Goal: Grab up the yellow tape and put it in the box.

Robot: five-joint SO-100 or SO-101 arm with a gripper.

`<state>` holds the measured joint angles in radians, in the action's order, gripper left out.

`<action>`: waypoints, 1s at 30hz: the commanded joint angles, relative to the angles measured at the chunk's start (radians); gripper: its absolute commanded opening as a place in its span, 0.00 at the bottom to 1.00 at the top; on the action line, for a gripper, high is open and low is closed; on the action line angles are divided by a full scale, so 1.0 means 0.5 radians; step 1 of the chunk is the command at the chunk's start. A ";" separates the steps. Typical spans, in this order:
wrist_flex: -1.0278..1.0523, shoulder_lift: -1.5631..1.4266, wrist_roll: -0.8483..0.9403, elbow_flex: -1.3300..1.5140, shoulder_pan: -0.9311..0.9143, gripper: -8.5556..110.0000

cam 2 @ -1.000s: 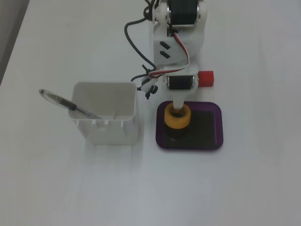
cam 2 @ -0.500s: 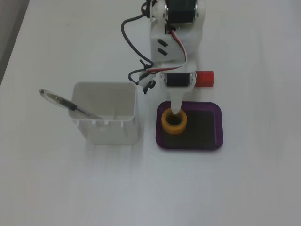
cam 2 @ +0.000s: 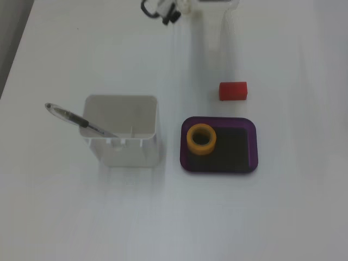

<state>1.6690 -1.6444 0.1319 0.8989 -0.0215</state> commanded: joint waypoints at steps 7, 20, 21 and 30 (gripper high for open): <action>-0.215 -1.015 0.015 1.230 -0.012 0.21; -1.197 -2.507 -0.018 3.381 -0.172 0.22; -1.218 -2.626 -0.021 3.488 -0.209 0.22; -0.979 -3.608 -0.028 4.077 -0.310 0.22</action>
<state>1.1336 -3.3241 0.1243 2.9161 -0.1718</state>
